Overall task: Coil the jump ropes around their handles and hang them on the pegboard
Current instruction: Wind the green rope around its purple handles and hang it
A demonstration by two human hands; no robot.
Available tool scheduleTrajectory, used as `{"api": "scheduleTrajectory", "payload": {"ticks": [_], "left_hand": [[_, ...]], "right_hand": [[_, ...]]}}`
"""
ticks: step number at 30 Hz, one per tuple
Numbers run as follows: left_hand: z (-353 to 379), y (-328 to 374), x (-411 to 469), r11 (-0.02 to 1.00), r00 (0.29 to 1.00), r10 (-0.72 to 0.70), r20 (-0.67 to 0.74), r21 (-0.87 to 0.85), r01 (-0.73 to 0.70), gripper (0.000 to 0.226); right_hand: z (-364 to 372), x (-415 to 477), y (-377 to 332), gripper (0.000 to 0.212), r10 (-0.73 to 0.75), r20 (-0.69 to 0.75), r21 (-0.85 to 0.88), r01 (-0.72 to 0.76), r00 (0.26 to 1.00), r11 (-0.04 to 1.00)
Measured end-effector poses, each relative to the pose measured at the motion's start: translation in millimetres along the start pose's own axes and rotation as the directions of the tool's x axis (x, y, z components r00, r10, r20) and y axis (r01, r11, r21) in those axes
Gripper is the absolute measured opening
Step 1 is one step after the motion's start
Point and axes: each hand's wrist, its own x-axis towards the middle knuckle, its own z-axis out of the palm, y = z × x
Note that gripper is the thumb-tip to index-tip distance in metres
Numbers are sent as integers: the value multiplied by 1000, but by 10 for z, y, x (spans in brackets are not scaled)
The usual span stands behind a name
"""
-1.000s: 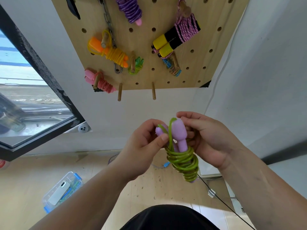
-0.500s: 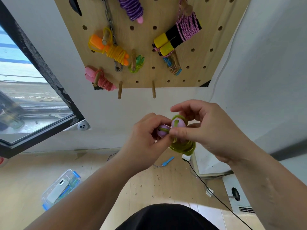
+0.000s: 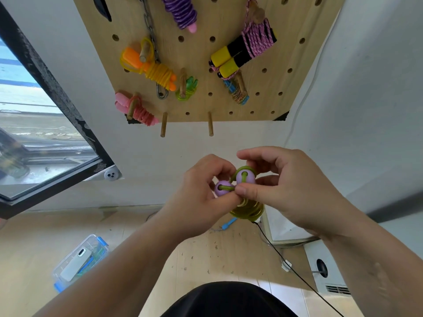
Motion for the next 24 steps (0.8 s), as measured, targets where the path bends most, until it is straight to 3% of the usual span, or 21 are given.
{"api": "scheduleTrajectory", "payload": {"ticks": [3, 10, 15, 20, 24], "left_hand": [[16, 28, -40, 993, 997, -62, 53, -100, 67, 29], [19, 11, -81, 995, 994, -96, 46, -32, 98, 17], [-25, 21, -61, 998, 995, -54, 86, 43, 51, 21], [-81, -56, -35, 987, 987, -140, 83, -63, 145, 15], [-53, -132, -105, 983, 984, -161, 74, -75, 167, 8]], "right_hand": [[-49, 41, 8, 51, 32, 63, 42, -35, 997, 999], [-135, 154, 6, 38, 92, 274, 35, -106, 957, 994], [-93, 172, 17, 27, 87, 274, -96, -63, 958, 993], [-13, 172, 22, 18, 70, 218, -141, -39, 974, 989], [-16, 239, 71, 12, 104, 289, -51, -93, 952, 994]]}}
